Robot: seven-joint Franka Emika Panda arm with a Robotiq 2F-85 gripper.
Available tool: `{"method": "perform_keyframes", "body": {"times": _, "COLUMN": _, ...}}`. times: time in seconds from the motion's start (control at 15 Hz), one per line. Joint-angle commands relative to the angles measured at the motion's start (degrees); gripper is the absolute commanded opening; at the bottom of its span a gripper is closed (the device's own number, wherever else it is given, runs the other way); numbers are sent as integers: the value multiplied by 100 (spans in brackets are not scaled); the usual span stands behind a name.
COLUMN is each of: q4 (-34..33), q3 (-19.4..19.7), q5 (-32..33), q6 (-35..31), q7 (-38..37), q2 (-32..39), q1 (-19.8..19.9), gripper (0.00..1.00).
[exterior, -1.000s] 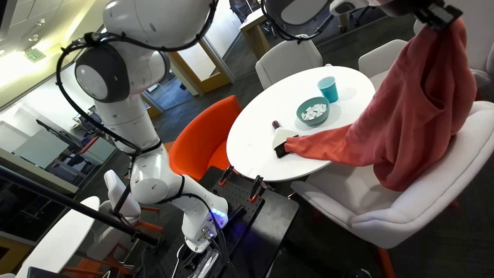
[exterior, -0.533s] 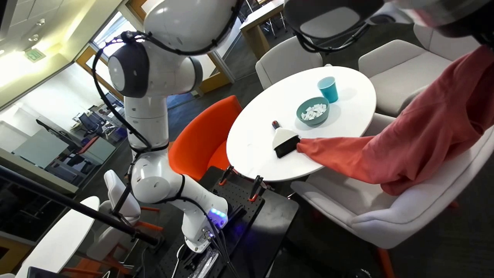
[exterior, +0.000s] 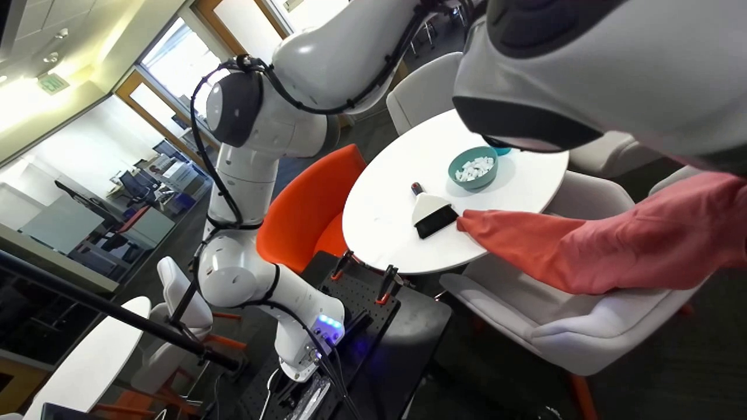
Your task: Hang the shirt on the chair on the right
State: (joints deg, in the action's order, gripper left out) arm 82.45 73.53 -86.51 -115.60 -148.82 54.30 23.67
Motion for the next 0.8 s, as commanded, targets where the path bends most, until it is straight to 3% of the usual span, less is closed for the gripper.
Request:
{"method": "perform_keyframes", "body": {"times": 0.0, "q4": 291, "q3": 225, "q5": -236, "q6": 2, "q7": -4, "q2": 192, "q1": -85, "gripper": 2}}
{"method": "perform_keyframes", "body": {"times": 0.13, "q4": 435, "q3": 257, "q5": -244, "q6": -56, "q7": -14, "q2": 290, "q1": -132, "gripper": 2}}
{"method": "perform_keyframes", "body": {"times": 0.2, "q4": 496, "q3": -511, "q5": 516, "q6": -632, "q7": -13, "q2": -339, "q1": 88, "gripper": 2}}
{"method": "perform_keyframes", "body": {"times": 0.27, "q4": 499, "q3": 282, "q5": -159, "q6": -85, "q7": -1, "q2": 387, "q1": -151, "gripper": 2}}
{"method": "perform_keyframes", "body": {"times": 0.33, "q4": 539, "q3": 243, "q5": -172, "q6": -134, "q7": -3, "q2": 382, "q1": -165, "gripper": 2}}
{"method": "perform_keyframes", "body": {"times": 0.4, "q4": 592, "q3": 275, "q5": -191, "q6": -161, "q7": -2, "q2": 404, "q1": -204, "gripper": 34}}
{"method": "perform_keyframes", "body": {"times": 0.53, "q4": 606, "q3": 318, "q5": -200, "q6": -173, "q7": -2, "q2": 452, "q1": -249, "gripper": 40}}
{"method": "perform_keyframes", "body": {"times": 0.73, "q4": 578, "q3": 400, "q5": -126, "q6": -113, "q7": -2, "q2": 475, "q1": -333, "gripper": 64}}
